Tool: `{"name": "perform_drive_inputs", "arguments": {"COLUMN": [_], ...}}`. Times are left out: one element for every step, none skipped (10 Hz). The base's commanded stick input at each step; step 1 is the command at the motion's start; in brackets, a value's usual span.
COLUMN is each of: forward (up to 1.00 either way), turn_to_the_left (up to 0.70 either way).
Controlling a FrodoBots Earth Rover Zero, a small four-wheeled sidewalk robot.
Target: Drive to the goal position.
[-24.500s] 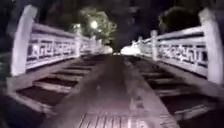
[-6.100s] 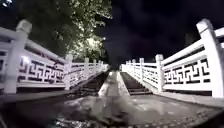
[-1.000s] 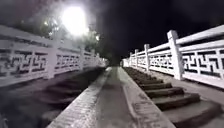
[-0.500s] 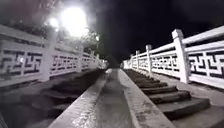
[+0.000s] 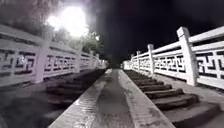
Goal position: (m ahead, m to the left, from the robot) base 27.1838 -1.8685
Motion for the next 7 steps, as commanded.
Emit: {"name": "perform_drive_inputs", "arguments": {"forward": [0.45, 0.45, 0.45, 0.45, 0.45, 0.45, 0.45], "turn_to_the_left": [0.00, 0.00, 0.00, 0.00, 0.00, 0.00, 0.00]}}
